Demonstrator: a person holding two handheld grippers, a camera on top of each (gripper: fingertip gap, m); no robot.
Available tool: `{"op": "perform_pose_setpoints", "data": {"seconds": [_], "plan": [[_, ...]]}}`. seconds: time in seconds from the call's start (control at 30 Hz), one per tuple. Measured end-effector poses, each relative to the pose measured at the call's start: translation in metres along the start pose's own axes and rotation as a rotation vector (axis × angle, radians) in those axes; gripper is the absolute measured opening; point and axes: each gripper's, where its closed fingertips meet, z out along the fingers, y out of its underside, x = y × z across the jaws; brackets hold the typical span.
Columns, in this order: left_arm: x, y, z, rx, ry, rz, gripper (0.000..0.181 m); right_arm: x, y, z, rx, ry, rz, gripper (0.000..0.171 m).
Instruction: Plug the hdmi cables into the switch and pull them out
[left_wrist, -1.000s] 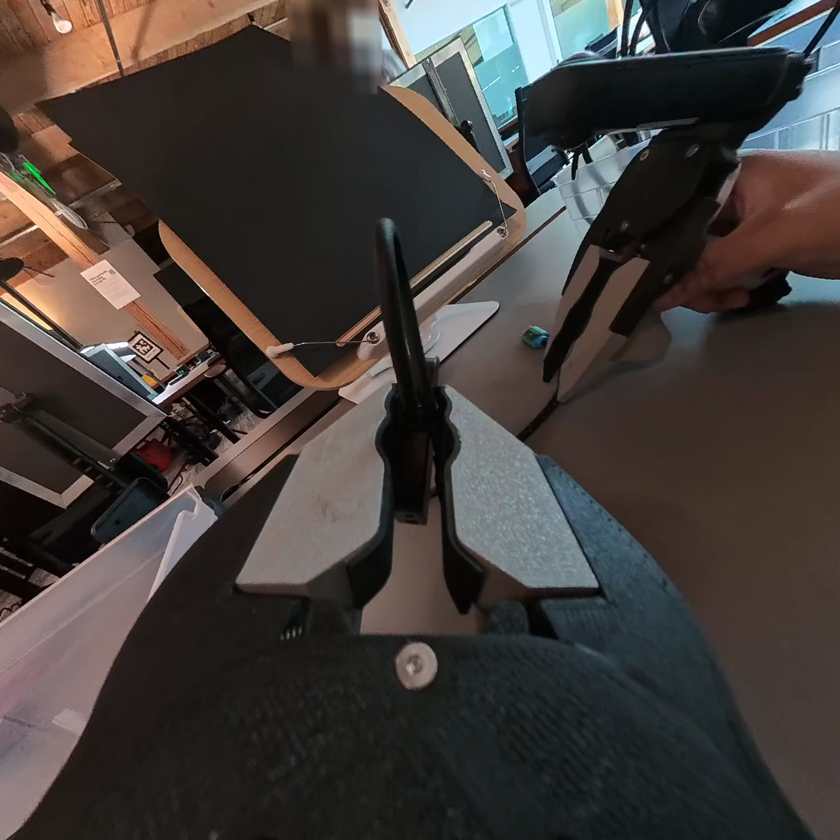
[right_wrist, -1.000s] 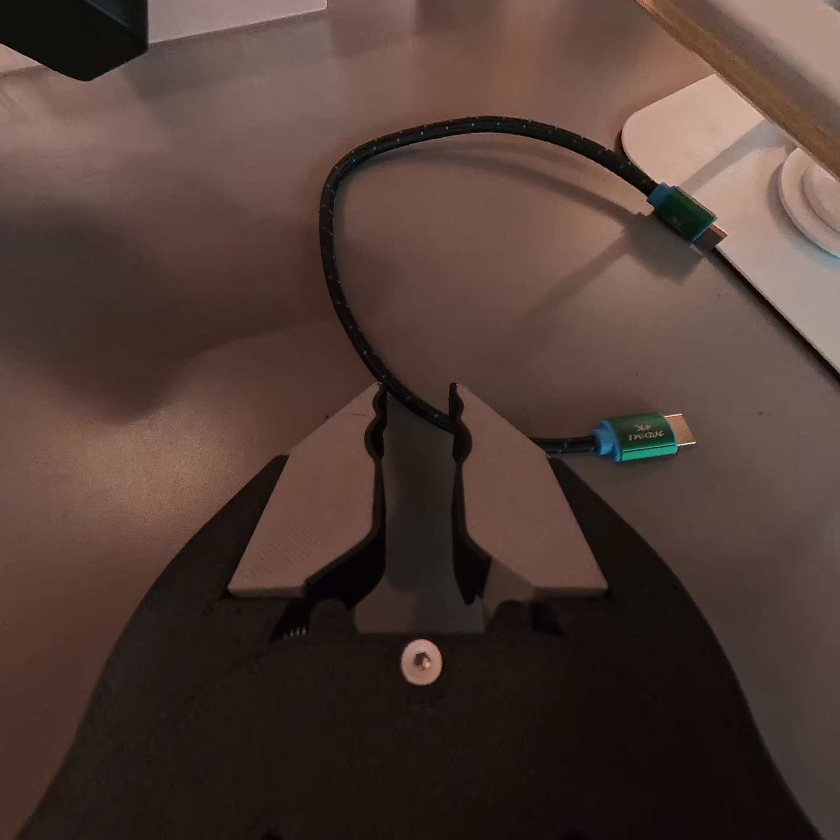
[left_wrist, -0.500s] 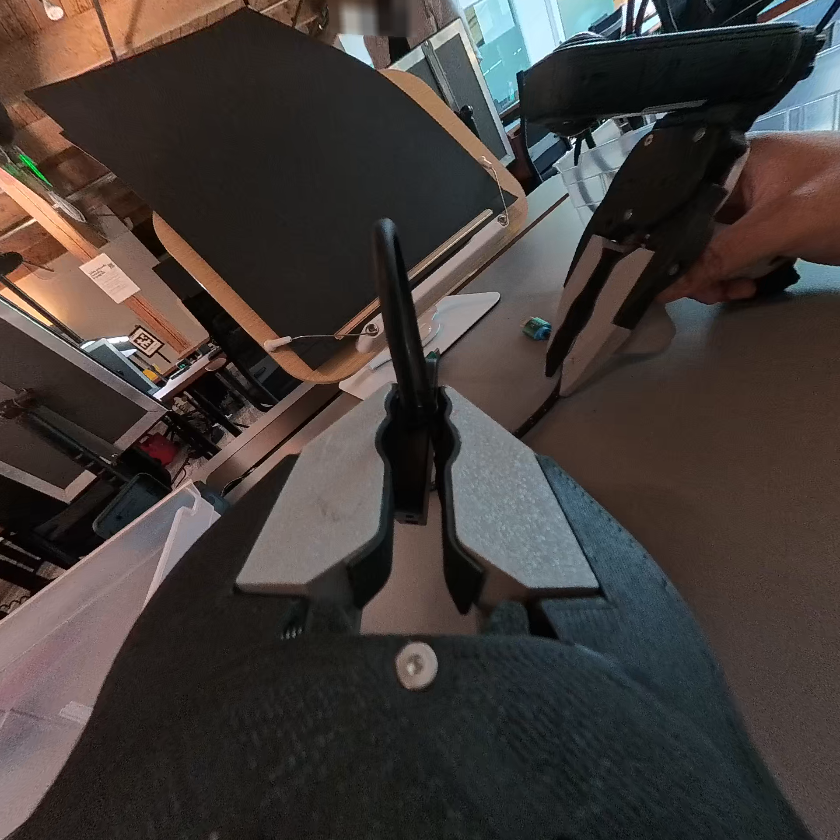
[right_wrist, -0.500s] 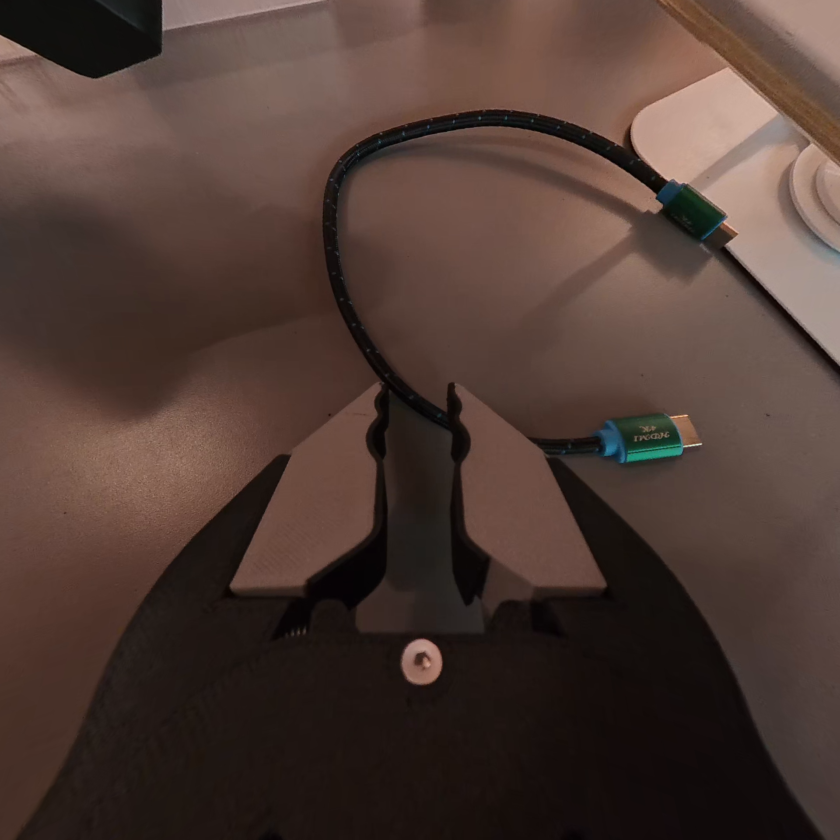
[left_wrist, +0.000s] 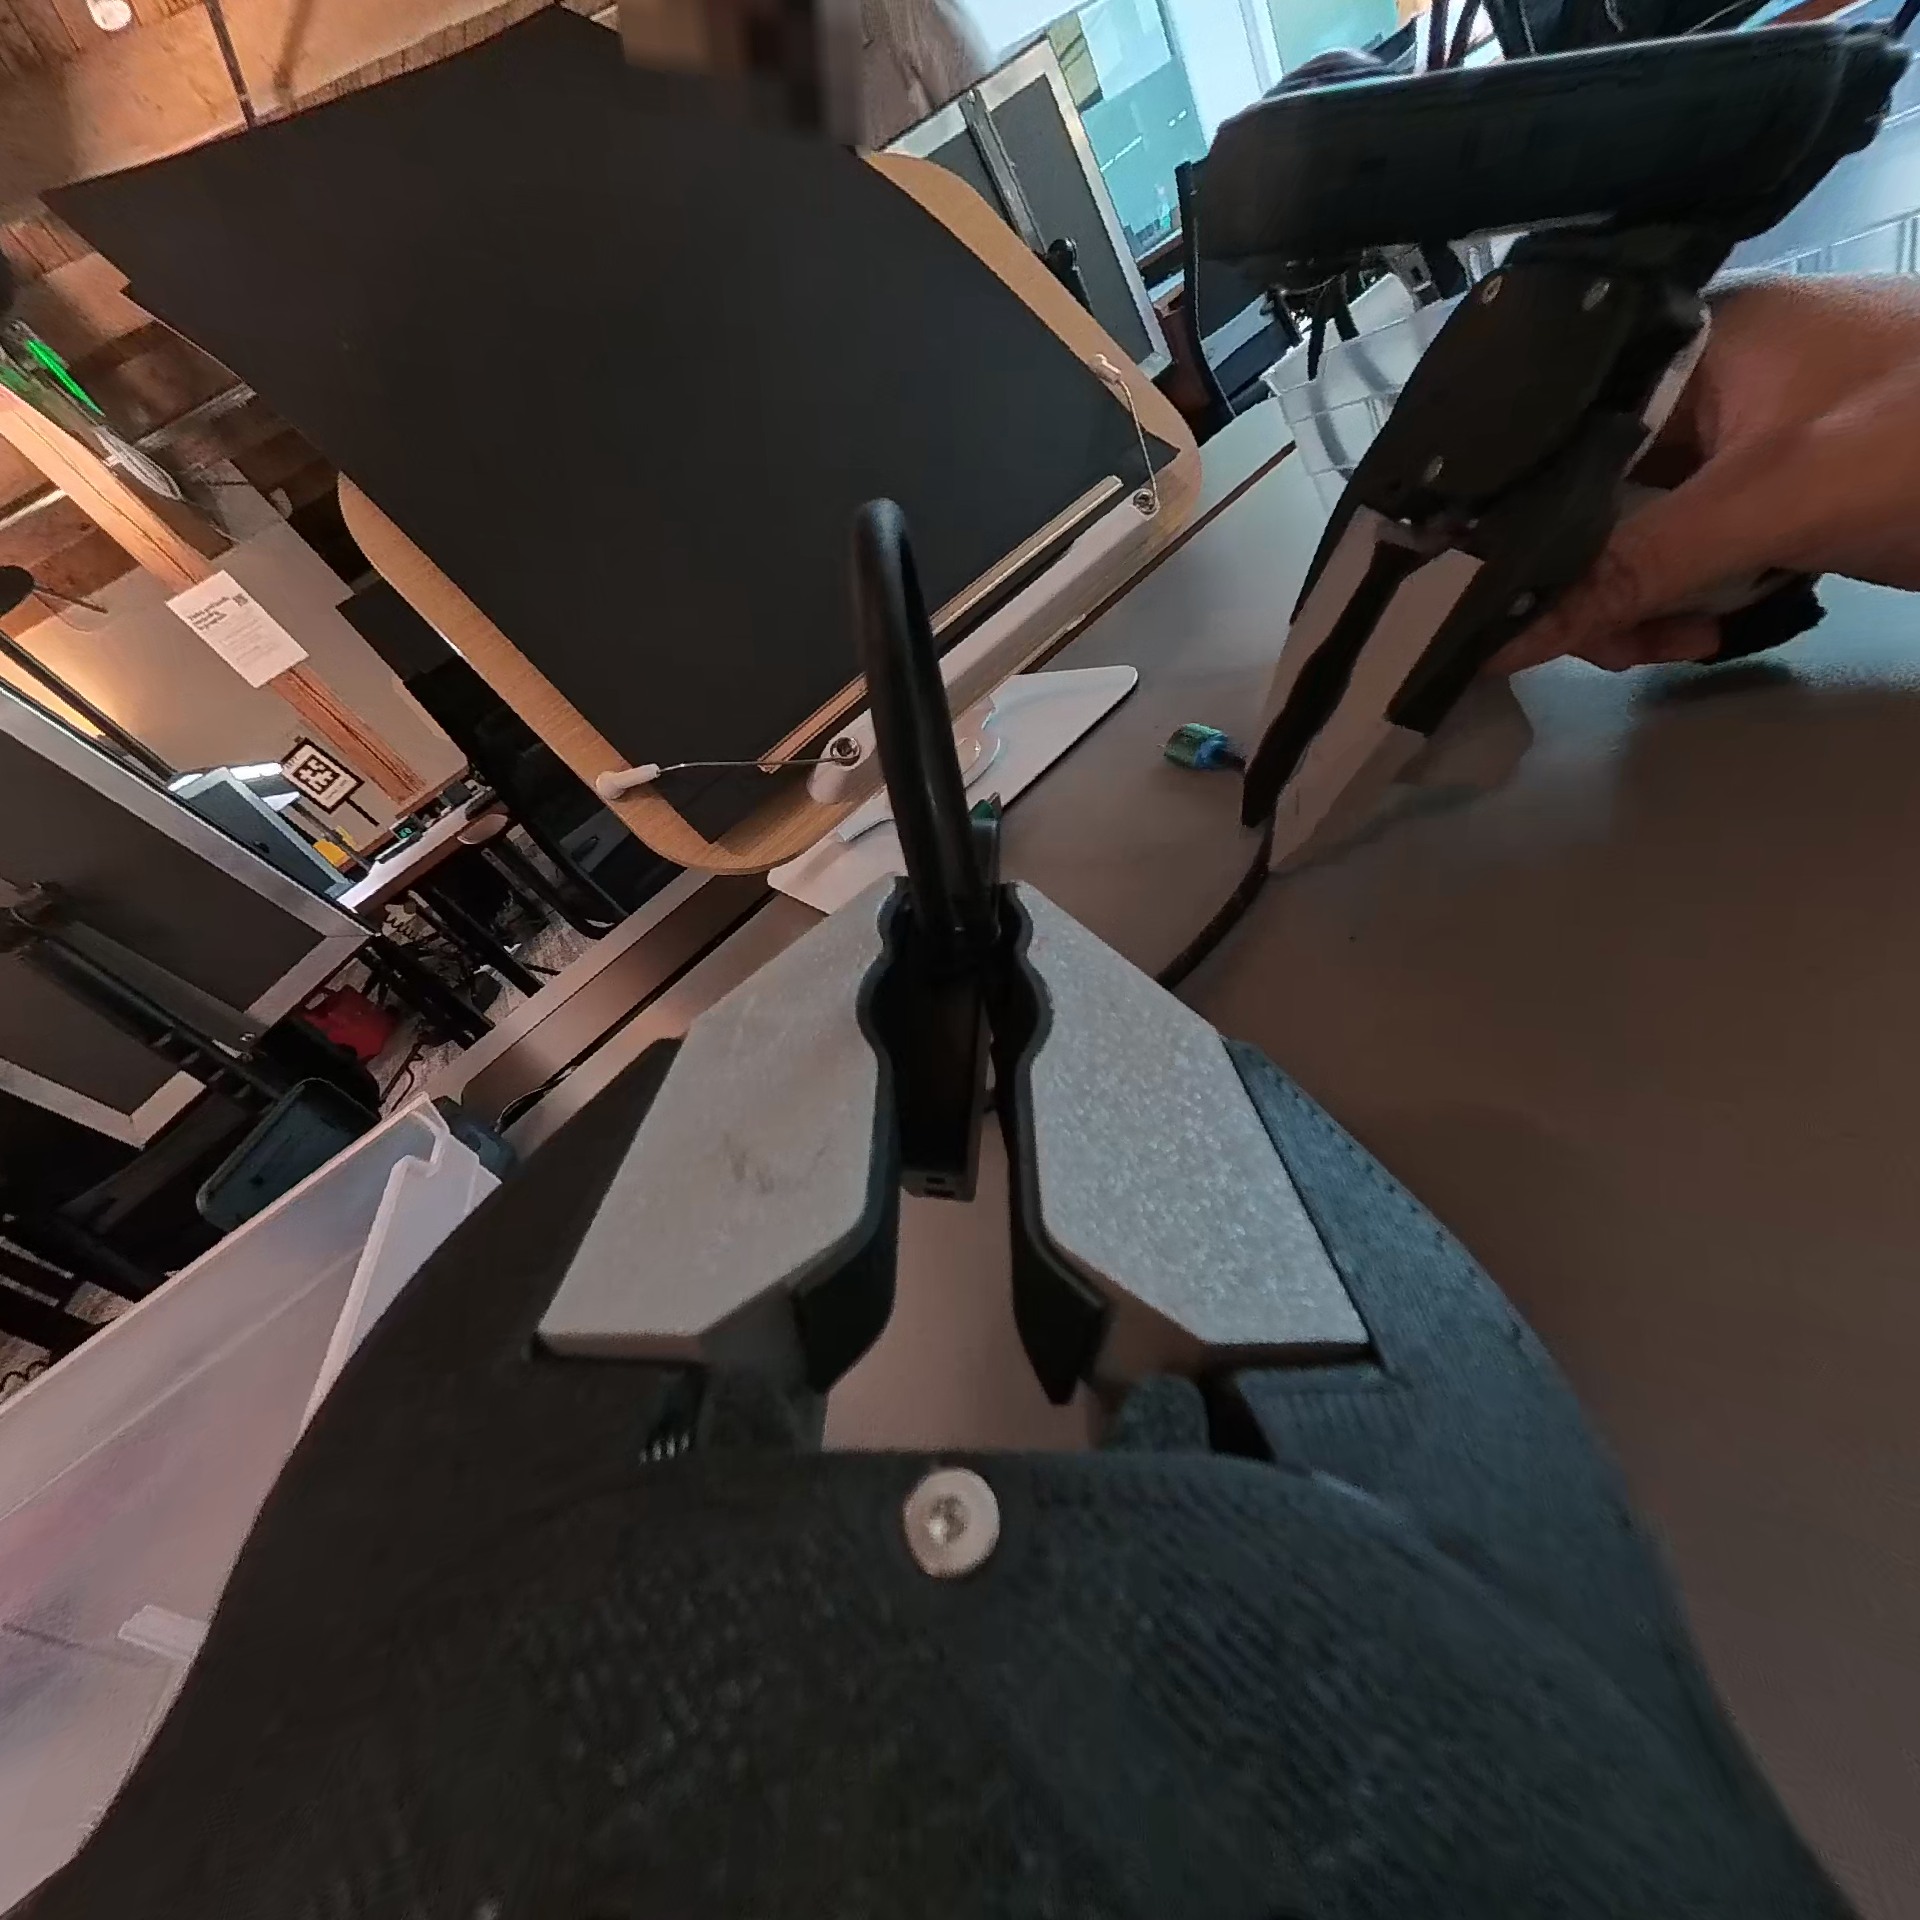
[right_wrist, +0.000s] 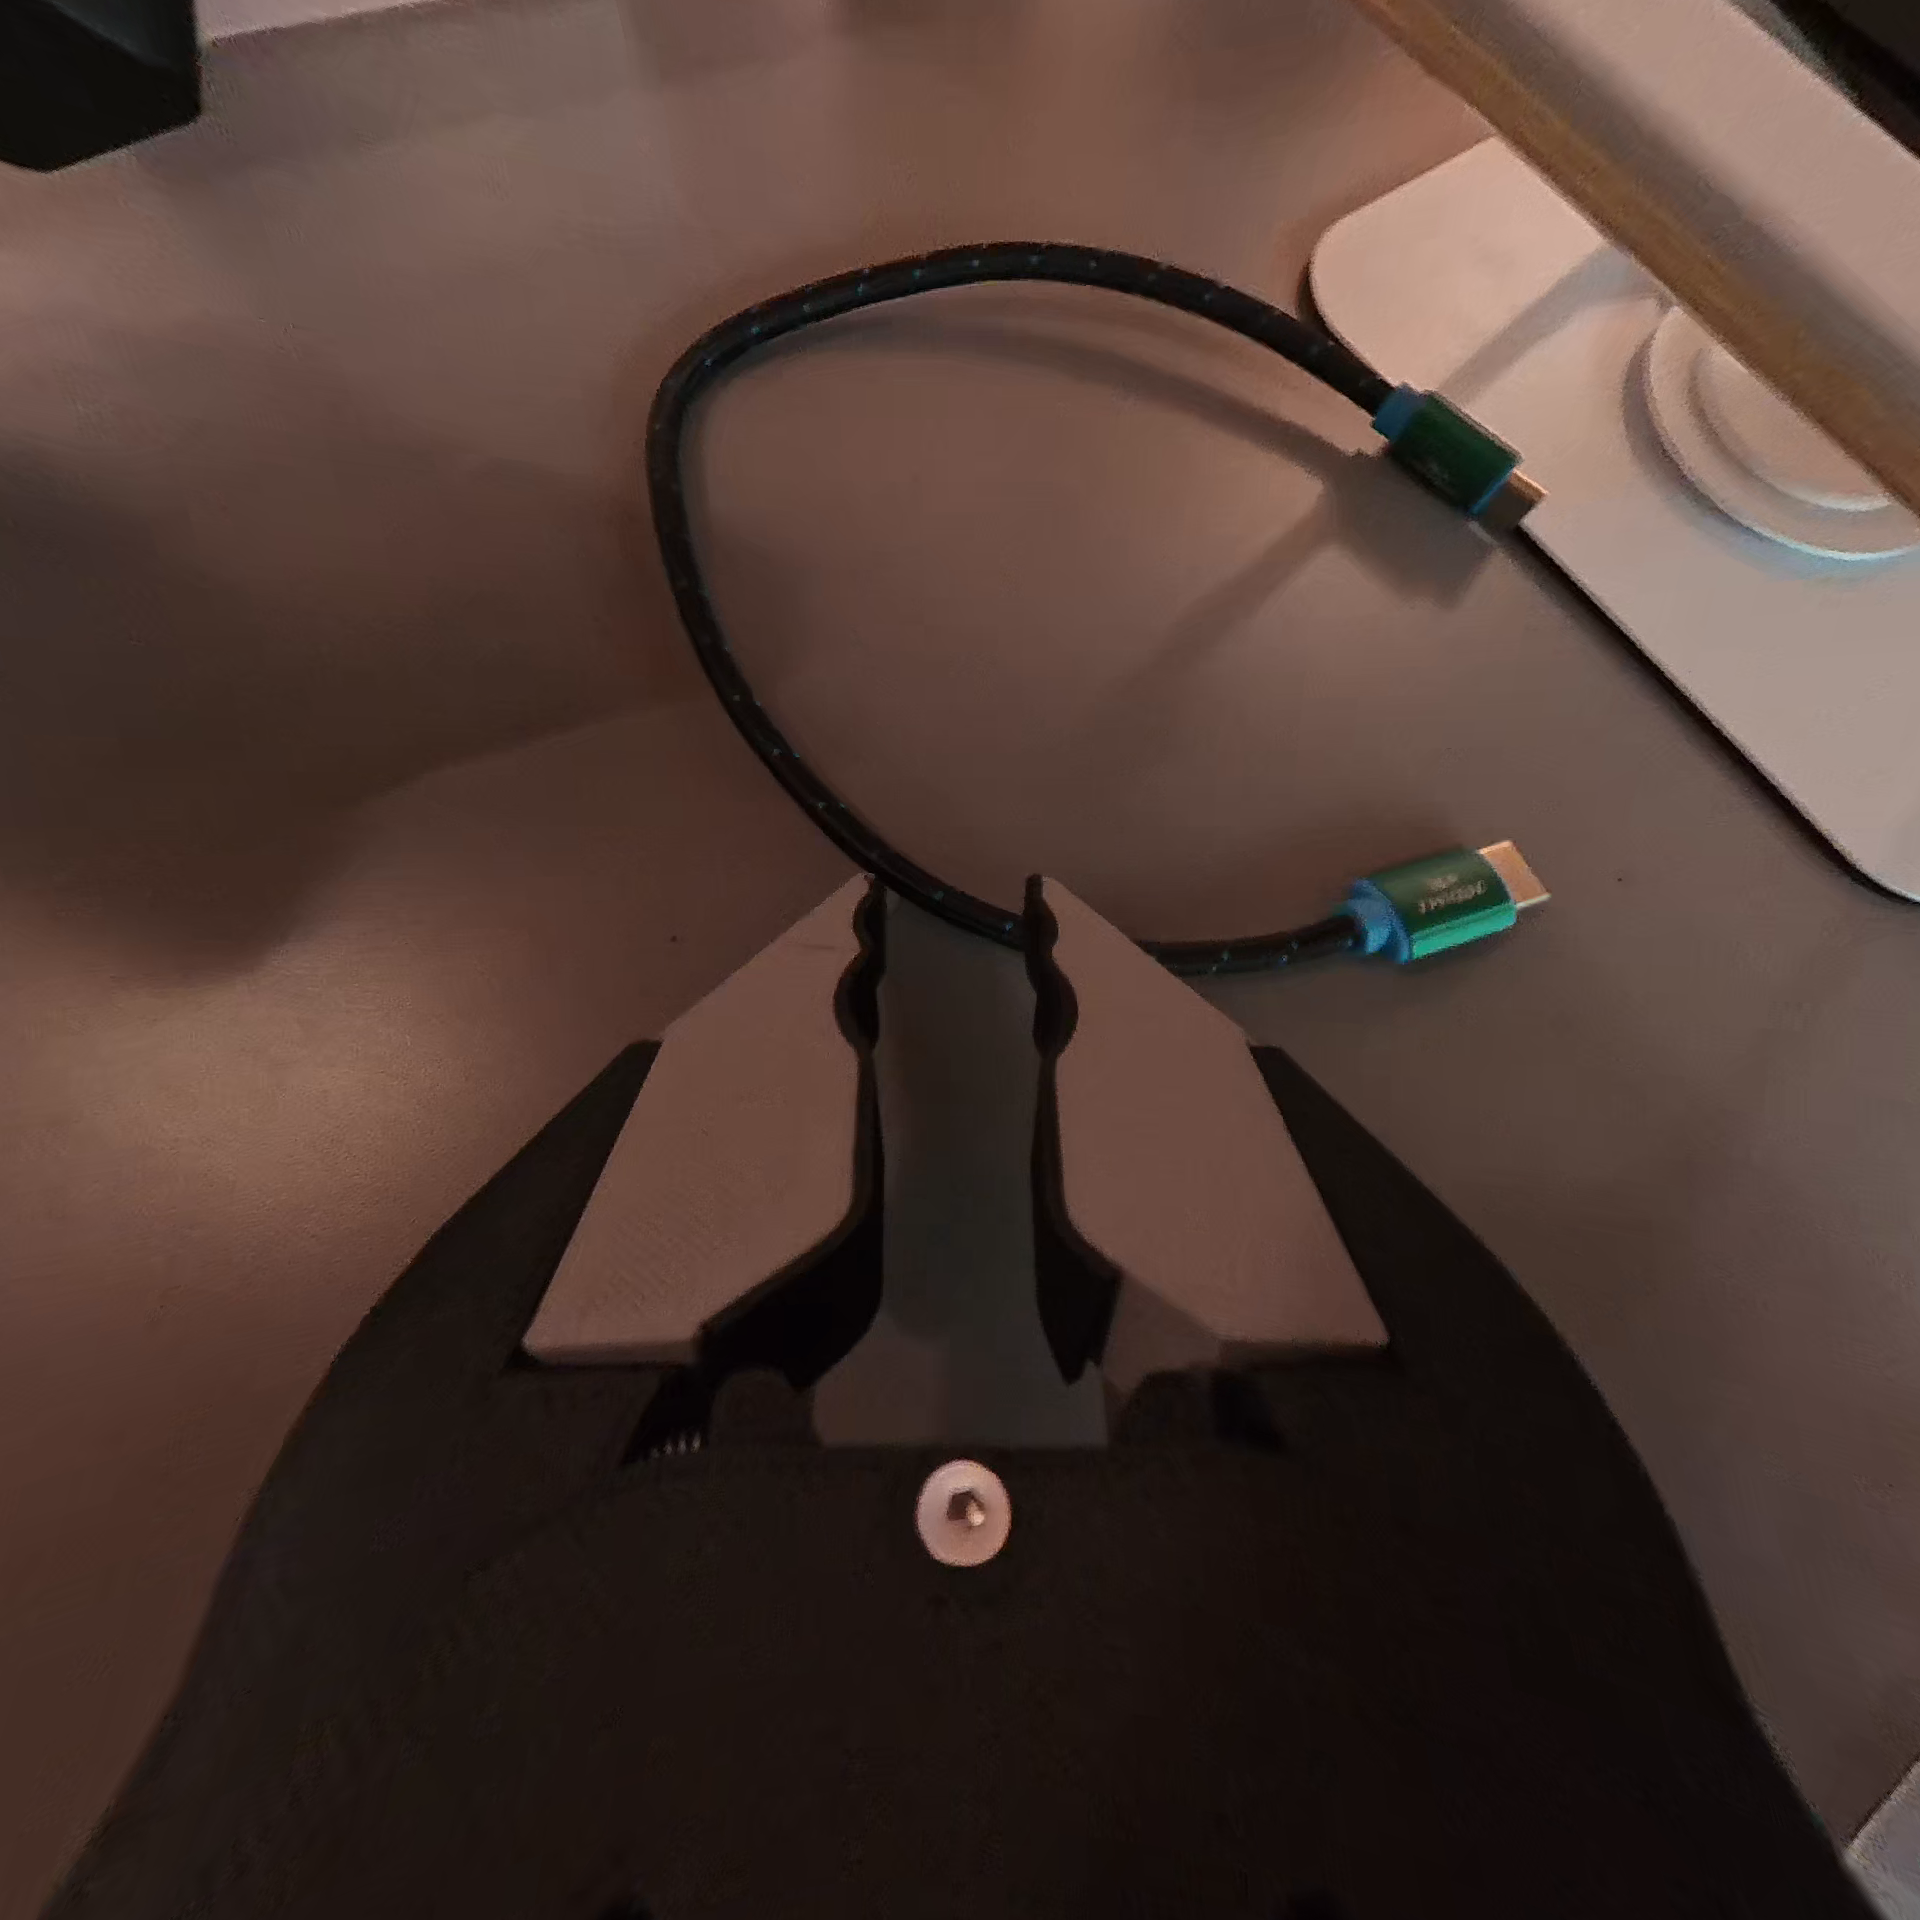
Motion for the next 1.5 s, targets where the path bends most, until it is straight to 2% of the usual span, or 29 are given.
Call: {"op": "perform_pose_setpoints", "data": {"seconds": [0.33, 0.5, 0.63, 0.77, 0.93, 1.03, 1.13, 1.2, 1.23, 1.37, 1.5], "plan": [[0.0, 0.0, 0.0, 0.001, 0.002, 0.001, 0.014, 0.0, -0.009, -0.007, 0.073, -0.051, 0.097, 0.026], [0.001, -0.011, -0.005, 0.06, 0.01, -0.001, 0.014, -0.01, -0.026, -0.014, 0.155, -0.066, 0.069, 0.042], [0.018, -0.035, -0.015, 0.226, 0.215, -0.162, 0.013, -0.037, -0.048, -0.028, 0.277, -0.172, -0.012, 0.048], [0.036, -0.048, -0.024, 0.314, 0.421, -0.297, 0.013, -0.089, -0.063, -0.05, 0.387, -0.435, -0.116, 0.044], [0.043, -0.056, -0.032, 0.374, 0.526, -0.374, 0.013, -0.124, -0.06, -0.06, 0.397, -0.549, -0.247, 0.044], [0.048, -0.064, -0.04, 0.424, 0.626, -0.441, 0.013, -0.133, -0.06, -0.059, 0.393, -0.543, -0.281, 0.041], [0.059, -0.06, -0.037, 0.383, 0.662, -0.414, 0.013, -0.14, -0.063, -0.064, 0.416, -0.552, -0.29, 0.038], [0.071, -0.055, -0.034, 0.341, 0.683, -0.379, 0.013, -0.14, -0.063, -0.065, 0.412, -0.54, -0.314, 0.019], [0.071, -0.053, -0.03, 0.324, 0.657, -0.368, 0.013, -0.14, -0.06, -0.063, 0.393, -0.52, -0.345, 0.013], [0.07, -0.039, -0.019, 0.244, 0.592, -0.328, 0.017, -0.125, -0.059, -0.058, 0.374, -0.342, -0.448, 0.013], [0.069, -0.033, -0.014, 0.214, 0.539, -0.267, 0.019, -0.122, -0.062, -0.059, 0.382, -0.312, -0.454, 0.014]]}}
